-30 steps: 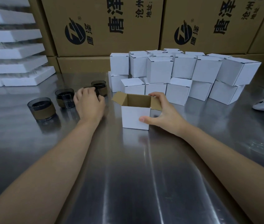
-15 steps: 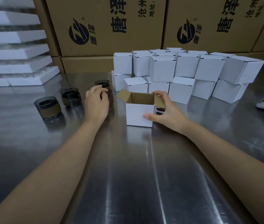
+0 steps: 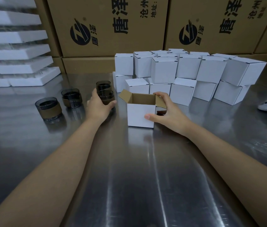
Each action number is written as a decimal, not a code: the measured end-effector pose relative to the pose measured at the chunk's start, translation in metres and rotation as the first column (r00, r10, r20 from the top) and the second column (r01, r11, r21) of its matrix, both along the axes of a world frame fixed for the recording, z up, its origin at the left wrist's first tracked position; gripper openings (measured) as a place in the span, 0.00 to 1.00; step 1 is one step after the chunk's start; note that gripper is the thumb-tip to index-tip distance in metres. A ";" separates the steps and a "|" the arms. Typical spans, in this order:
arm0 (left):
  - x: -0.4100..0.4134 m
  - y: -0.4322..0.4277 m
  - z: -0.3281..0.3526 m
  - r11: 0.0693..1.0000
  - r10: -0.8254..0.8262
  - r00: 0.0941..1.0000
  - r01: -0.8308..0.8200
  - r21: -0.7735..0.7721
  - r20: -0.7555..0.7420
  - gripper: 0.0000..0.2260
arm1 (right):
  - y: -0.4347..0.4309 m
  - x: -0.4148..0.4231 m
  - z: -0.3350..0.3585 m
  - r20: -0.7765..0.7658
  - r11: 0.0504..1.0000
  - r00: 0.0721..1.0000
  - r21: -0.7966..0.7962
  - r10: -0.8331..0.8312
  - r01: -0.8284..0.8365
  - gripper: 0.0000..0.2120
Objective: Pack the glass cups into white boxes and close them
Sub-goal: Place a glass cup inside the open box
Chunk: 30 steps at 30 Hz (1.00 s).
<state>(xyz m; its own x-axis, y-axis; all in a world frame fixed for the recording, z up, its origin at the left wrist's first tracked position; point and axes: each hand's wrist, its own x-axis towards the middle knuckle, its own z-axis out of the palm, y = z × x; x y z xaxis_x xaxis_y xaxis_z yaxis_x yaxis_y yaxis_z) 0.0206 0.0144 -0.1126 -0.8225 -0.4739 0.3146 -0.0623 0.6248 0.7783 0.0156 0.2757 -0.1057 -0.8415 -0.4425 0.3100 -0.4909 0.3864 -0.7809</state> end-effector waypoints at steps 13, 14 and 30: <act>0.032 0.036 0.094 0.960 -0.135 0.895 0.225 0.170 -0.425 0.28 | -0.005 0.004 -0.002 0.001 0.999 1.000 -0.044 0.029 -0.029 0.37; 0.036 0.039 0.101 0.947 -0.244 0.901 0.301 0.110 -0.359 0.27 | -0.006 0.005 -0.003 0.000 0.998 0.999 -0.044 0.035 -0.035 0.38; 0.040 0.082 0.084 0.680 -0.257 0.960 0.262 -0.685 0.112 0.31 | -0.007 0.009 0.000 -0.024 0.999 0.999 -0.035 0.041 -0.041 0.37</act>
